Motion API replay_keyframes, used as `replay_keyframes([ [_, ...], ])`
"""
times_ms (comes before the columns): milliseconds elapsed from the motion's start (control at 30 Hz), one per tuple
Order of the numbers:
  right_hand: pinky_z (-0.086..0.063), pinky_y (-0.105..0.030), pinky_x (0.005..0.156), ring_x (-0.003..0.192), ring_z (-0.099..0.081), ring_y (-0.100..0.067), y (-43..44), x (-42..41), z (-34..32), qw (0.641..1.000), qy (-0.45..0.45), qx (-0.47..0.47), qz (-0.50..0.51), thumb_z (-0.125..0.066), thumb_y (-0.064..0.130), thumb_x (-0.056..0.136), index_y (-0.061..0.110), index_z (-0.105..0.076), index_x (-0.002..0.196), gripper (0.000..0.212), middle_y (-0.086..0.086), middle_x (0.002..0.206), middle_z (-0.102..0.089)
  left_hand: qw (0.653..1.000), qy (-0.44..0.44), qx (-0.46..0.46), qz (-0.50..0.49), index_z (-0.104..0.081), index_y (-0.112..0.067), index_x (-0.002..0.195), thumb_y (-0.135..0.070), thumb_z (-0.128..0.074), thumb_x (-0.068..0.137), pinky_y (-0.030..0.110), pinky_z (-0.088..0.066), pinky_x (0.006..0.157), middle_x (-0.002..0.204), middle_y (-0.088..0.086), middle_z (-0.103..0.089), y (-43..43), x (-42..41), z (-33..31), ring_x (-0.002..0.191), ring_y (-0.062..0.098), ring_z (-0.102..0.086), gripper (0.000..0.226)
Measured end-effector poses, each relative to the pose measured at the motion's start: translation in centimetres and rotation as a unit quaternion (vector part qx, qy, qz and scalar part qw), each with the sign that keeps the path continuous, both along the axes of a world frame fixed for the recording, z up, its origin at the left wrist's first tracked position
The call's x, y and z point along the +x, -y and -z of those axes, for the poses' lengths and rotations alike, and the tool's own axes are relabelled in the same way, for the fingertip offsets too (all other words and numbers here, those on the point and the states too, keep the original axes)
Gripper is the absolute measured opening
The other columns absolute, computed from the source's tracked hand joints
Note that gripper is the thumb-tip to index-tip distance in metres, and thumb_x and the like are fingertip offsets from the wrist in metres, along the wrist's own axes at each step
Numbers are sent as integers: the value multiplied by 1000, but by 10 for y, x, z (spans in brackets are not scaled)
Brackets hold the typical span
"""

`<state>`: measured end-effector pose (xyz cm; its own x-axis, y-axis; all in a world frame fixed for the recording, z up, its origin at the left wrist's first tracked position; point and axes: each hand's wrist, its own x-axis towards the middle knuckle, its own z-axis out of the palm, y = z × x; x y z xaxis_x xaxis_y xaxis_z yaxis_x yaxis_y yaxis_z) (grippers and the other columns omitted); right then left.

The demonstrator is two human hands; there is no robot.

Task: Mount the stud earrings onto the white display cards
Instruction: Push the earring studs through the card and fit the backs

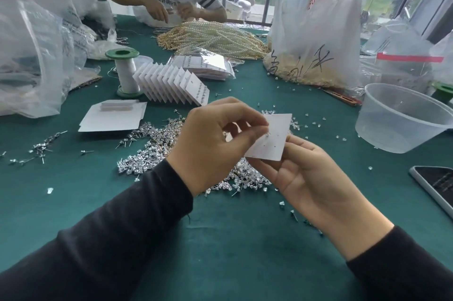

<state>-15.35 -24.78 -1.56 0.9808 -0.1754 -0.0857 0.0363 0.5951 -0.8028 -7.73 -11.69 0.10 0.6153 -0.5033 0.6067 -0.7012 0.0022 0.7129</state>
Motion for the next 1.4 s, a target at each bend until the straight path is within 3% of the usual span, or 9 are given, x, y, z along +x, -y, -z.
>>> replay_keyframes([
  [400,-58,-32,72,79,-69,-23,-6,-1,0,999,-6,21,-26,-60,2,72,-6,-61,102,31,-20,98,-67,1000,17,-7,-11,-73,-11,83,-9,-66,75,30,-52,67,81,0,-65,3,-4,4,72,14,-62,11],
  [500,-57,-30,73,83,-68,-23,-6,-2,-1,999,-6,19,-36,-58,4,75,-9,-58,108,36,-21,102,-65,998,59,11,-11,-74,-10,85,-15,-67,76,30,-51,69,82,2,-66,2,-6,3,75,13,-62,12],
  [633,-55,-26,72,87,-68,-22,-2,-3,-5,998,-16,28,-50,-54,11,75,1,-69,94,26,-16,98,-69,985,148,92,0,-71,-8,98,-32,-75,67,32,-50,79,96,5,-66,-2,-6,3,88,17,-63,39],
  [733,-57,-28,71,81,-67,-22,-2,-3,-4,999,-4,9,-43,-54,9,72,4,-73,84,23,-16,91,-69,976,202,77,-31,-72,-3,93,-5,-73,71,34,-51,74,92,9,-67,1,-2,6,82,24,-64,22],
  [833,-57,-30,71,80,-69,-24,-3,-3,-3,999,6,-16,-43,-54,8,72,1,-70,89,23,-17,89,-70,980,190,43,-34,-74,-4,86,3,-68,73,30,-51,70,86,7,-68,1,-1,8,77,21,-64,15],
  [1033,-57,-32,74,79,-69,-24,1,-3,-1,999,2,-10,-46,-55,4,73,-4,-66,91,23,-16,86,-69,992,114,38,-28,-75,-8,86,-6,-69,75,30,-52,74,88,2,-69,1,-2,7,81,15,-65,13],
  [1400,-56,-35,81,82,-66,-20,3,-3,1,996,-19,19,-81,-66,10,68,9,-69,82,14,-6,83,-67,985,154,78,-8,-74,-10,93,-9,-66,78,29,-52,77,96,1,-70,0,-1,5,85,15,-66,17],
])
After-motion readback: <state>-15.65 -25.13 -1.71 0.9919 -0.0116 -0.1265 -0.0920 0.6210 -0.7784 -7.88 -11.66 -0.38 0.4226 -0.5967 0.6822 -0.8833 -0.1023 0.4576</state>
